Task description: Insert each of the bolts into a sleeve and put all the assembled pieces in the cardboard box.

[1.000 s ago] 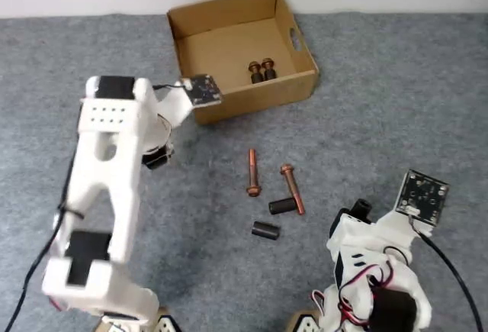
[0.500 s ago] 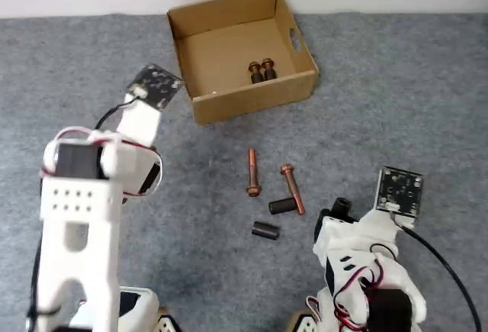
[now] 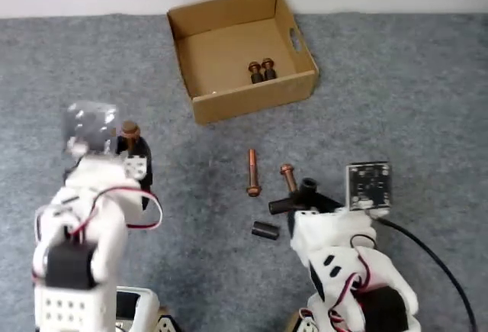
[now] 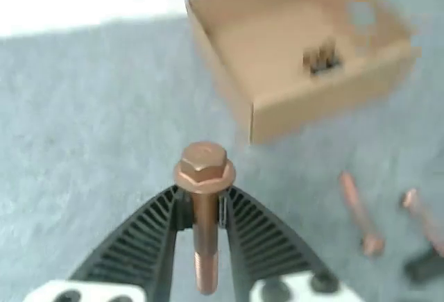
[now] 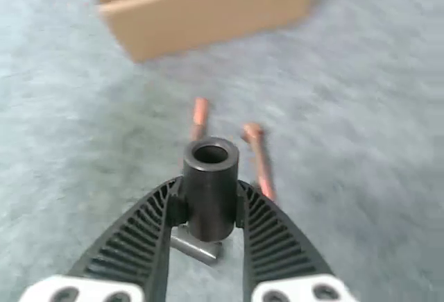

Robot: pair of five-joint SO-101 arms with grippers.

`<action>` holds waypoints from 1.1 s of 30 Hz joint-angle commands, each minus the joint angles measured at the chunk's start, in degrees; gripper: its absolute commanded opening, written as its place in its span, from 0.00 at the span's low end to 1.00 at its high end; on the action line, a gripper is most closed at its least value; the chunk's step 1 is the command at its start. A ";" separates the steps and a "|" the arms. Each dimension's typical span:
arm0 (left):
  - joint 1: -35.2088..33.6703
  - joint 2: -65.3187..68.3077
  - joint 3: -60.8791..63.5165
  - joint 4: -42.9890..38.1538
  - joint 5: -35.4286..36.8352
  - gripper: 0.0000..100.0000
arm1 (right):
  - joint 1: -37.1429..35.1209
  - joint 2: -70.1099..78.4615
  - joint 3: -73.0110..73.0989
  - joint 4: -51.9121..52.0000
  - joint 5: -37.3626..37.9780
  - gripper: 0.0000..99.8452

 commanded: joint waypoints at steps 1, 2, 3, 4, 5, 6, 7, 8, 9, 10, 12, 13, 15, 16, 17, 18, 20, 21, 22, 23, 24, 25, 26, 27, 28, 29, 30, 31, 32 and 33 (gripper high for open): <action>4.31 -10.02 4.62 -8.00 6.07 0.00 | -7.69 0.40 -1.41 -5.14 3.78 0.01; 6.33 -12.75 6.29 -9.49 7.91 0.00 | -9.54 0.40 -1.32 -6.46 5.10 0.01; 8.53 -15.38 7.96 -11.08 9.58 0.00 | -11.21 0.48 -1.23 -7.69 6.33 0.01; 10.64 -17.67 9.54 -12.40 11.08 0.00 | -12.53 0.48 -0.79 -8.66 7.56 0.01; 12.40 -19.87 10.95 -13.54 12.66 0.00 | -13.67 0.48 -0.35 -9.45 9.14 0.01; 13.89 -21.80 12.44 -14.24 14.24 0.00 | -14.55 0.48 0.18 -10.15 10.55 0.01; 15.12 -23.47 13.67 -14.68 15.91 0.00 | -15.25 0.48 0.53 -10.77 11.78 0.01; 16.26 -24.97 14.55 -14.77 17.41 0.00 | -16.04 0.48 0.79 -11.38 13.01 0.01; 17.14 -26.37 15.25 -14.77 18.99 0.00 | -16.84 0.48 0.79 -11.91 14.15 0.01; 17.85 -27.52 15.60 -14.77 20.40 0.00 | -17.63 0.48 0.79 -12.35 15.30 0.01; 19.16 -29.45 15.78 -14.68 22.77 0.00 | -20.00 0.48 0.79 -12.70 18.02 0.01; 19.69 -30.15 15.78 -14.86 23.56 0.00 | -21.32 0.48 0.79 -12.62 19.69 0.01; 20.31 -31.03 15.78 -14.86 24.53 0.00 | -23.52 0.48 0.88 -12.70 21.89 0.01; 20.57 -31.30 15.78 -14.86 25.05 0.00 | -24.31 0.48 0.88 -12.70 22.86 0.01; 21.01 -31.47 15.78 -14.86 25.85 0.00 | -25.19 0.48 0.88 -12.70 23.38 0.01; 21.54 -31.47 15.60 -14.86 26.64 0.00 | -26.07 0.48 0.88 -12.70 24.00 0.01; 23.38 -31.21 15.60 -14.86 28.04 0.00 | -27.82 0.48 0.88 -12.70 26.02 0.01; 24.53 -31.21 15.60 -14.86 28.57 0.00 | -28.35 0.48 0.88 -12.70 27.43 0.01; 25.58 -31.21 15.60 -14.86 28.92 0.00 | -28.53 0.48 0.88 -12.70 28.75 0.01; 26.20 -31.21 15.60 -14.86 28.92 0.00 | -28.53 0.48 0.88 -12.70 29.63 0.01; 26.55 -31.21 15.52 -14.68 28.92 0.00 | -28.44 0.48 0.88 -12.70 29.80 0.01; 26.64 -31.21 15.25 -14.51 28.92 0.00 | -28.35 0.48 0.88 -12.70 29.80 0.01; 26.73 -31.21 14.64 -14.15 28.92 0.00 | -28.35 0.48 0.88 -12.70 29.80 0.01; 27.08 -31.21 13.76 -13.27 28.92 0.00 | -28.35 0.48 0.88 -12.70 29.63 0.01; 27.16 -31.12 12.88 -12.66 28.92 0.00 | -28.35 0.48 0.88 -12.70 29.63 0.01; 27.34 -31.12 12.26 -12.22 28.92 0.00 | -28.35 0.48 0.88 -12.70 29.63 0.01; 27.60 -31.12 11.65 -11.34 28.92 0.00 | -28.35 0.48 0.88 -12.70 29.63 0.01; 27.78 -31.12 11.03 -10.20 28.92 0.00 | -28.35 0.48 0.88 -12.70 29.63 0.01; 27.78 -31.12 10.51 -9.14 28.92 0.00 | -28.26 0.48 0.88 -12.70 29.63 0.01; 27.78 -31.12 10.15 -8.26 28.92 0.00 | -28.26 0.48 0.88 -12.70 29.63 0.01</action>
